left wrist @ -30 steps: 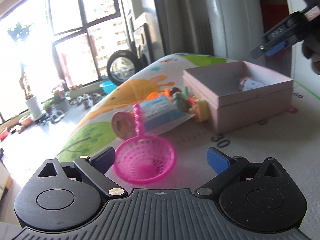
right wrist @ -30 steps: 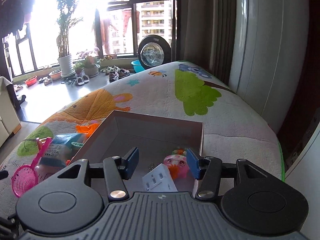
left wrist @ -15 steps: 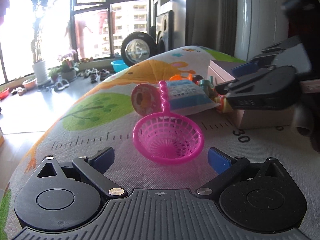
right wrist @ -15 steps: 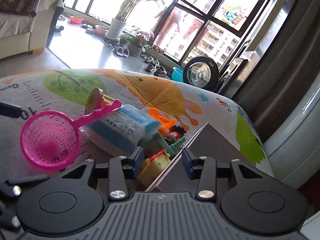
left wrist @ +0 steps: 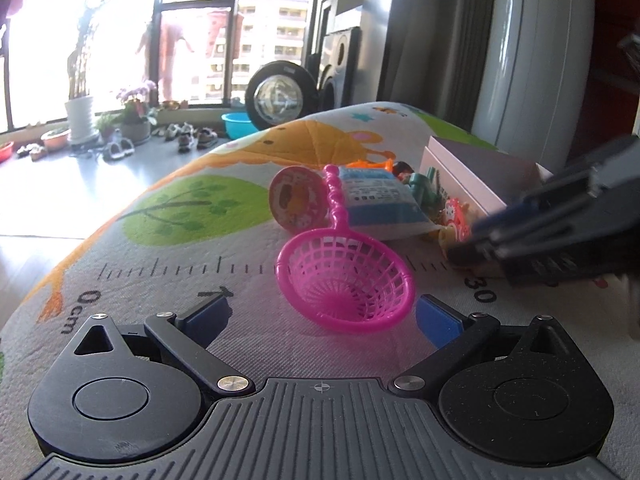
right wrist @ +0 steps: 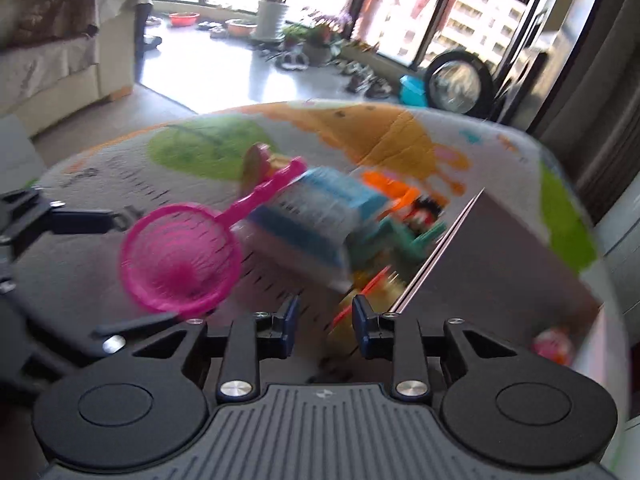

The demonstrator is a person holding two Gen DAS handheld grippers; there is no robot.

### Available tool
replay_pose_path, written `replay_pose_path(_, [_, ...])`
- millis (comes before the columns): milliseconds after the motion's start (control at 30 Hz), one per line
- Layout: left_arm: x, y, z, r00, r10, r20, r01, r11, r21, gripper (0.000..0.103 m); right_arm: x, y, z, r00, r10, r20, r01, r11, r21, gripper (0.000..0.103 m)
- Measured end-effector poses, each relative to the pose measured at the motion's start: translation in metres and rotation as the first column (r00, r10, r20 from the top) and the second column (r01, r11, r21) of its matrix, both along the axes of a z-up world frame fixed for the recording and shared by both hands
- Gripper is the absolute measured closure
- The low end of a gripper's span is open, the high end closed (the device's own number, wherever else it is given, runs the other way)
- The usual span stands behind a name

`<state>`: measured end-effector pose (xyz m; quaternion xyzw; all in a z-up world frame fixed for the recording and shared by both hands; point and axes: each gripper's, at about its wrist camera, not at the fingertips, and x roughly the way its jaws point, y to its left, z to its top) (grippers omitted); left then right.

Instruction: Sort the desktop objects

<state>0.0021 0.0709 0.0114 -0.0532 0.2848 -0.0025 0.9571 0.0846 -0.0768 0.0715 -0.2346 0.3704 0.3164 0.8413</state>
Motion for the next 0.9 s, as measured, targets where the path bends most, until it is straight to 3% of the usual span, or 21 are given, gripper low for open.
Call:
replay_pose_path(67, [0.0, 0.0, 0.0, 1.0, 0.002, -0.001, -0.002, 1.0, -0.003, 0.0, -0.021, -0.014, -0.003, 0.998, 0.037, -0.051, -0.036, 0.999, 0.027, 0.075])
replay_pose_path(167, [-0.001, -0.002, 0.001, 1.0, 0.002, -0.003, -0.002, 1.0, -0.002, 0.0, -0.049, -0.028, -0.003, 0.999, 0.028, 0.026, -0.029, 0.999, 0.034, 0.075])
replay_pose_path(333, [-0.002, -0.003, 0.003, 1.0, 0.016, 0.021, -0.016, 1.0, 0.017, 0.0, -0.05, -0.04, 0.0, 0.984, -0.08, 0.16, 0.069, 0.995, 0.076, 0.075])
replay_pose_path(500, [-0.005, -0.012, 0.012, 0.998, -0.053, 0.028, 0.051, 0.998, 0.044, 0.0, -0.037, -0.064, -0.006, 0.975, -0.18, 0.132, 0.162, 0.978, 0.134, 0.072])
replay_pose_path(633, [0.014, -0.018, 0.018, 0.999, -0.047, 0.005, 0.047, 0.997, 0.066, 0.0, -0.038, -0.088, -0.013, 0.962, -0.246, 0.118, 0.225, 0.959, 0.17, 0.054])
replay_pose_path(900, [0.047, -0.043, 0.033, 0.998, -0.049, 0.031, 0.041, 0.978, 0.205, 0.0, -0.051, -0.104, -0.017, 0.956, -0.267, 0.123, 0.237, 0.947, 0.217, 0.053])
